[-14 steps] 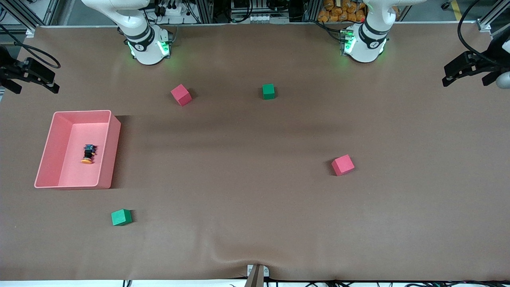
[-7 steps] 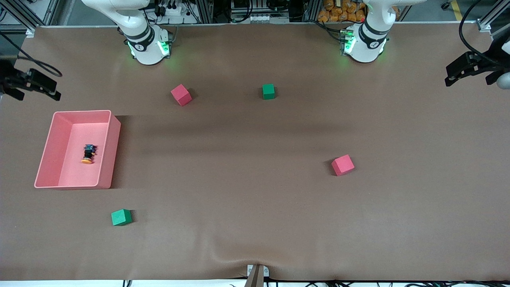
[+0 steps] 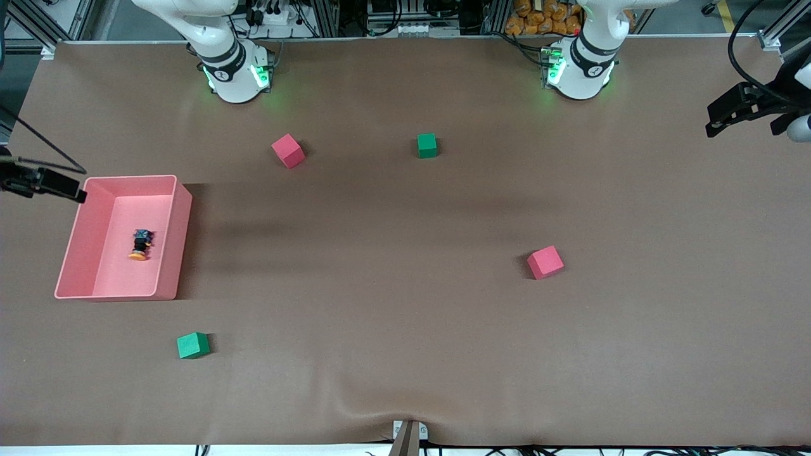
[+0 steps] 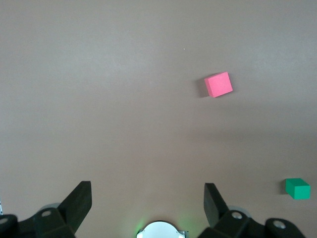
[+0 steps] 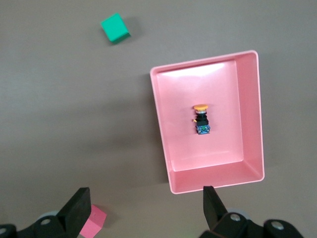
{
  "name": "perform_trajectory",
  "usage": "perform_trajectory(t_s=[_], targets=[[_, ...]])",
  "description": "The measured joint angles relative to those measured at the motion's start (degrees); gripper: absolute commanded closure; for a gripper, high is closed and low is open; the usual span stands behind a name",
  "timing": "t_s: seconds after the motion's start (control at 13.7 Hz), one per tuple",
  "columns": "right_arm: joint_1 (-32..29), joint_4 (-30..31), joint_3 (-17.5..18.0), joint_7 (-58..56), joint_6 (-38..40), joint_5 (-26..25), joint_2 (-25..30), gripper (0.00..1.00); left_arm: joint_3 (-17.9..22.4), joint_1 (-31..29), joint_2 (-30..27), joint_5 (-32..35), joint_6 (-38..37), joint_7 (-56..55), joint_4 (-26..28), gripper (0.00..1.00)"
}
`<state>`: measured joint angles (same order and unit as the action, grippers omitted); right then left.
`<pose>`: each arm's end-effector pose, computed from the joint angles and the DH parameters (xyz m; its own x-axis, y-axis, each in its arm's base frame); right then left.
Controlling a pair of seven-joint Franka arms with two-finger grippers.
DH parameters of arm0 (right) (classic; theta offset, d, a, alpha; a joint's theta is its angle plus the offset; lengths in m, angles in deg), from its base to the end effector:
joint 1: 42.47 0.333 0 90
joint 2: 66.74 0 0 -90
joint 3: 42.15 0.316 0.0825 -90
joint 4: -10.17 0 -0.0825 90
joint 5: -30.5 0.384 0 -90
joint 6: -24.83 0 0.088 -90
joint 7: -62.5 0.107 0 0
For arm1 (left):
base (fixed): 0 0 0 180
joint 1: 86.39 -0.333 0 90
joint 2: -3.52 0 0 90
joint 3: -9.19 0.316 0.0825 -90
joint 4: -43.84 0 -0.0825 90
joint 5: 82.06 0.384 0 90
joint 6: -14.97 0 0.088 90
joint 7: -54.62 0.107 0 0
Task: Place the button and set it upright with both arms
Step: 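Reach the right gripper into the pink tray and grasp the button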
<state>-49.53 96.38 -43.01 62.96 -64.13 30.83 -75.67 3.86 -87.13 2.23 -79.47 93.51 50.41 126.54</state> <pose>0.5909 -0.0809 0.5643 0.9836 -0.1449 -0.1077 -0.1460 -0.9893 -0.0025 0.5240 -0.0372 0.6785 0.9989 0.0025 -0.0464 0.0001 -0.9987 -0.0503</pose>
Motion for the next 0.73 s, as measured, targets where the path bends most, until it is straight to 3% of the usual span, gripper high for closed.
perform_trajectory(t_s=[0.37,0.73], targets=[[-4.3,1.7,-0.1,-1.2,-5.1,0.0,-8.7,0.00,-0.1,0.0,0.2,0.0,0.0,0.0,0.1,0.00],[-7.3,13.4,-0.3,-7.8,-21.3,0.0,-10.7,0.00,-0.3,0.3,0.3,0.0,0.0,0.0,0.2,0.00]])
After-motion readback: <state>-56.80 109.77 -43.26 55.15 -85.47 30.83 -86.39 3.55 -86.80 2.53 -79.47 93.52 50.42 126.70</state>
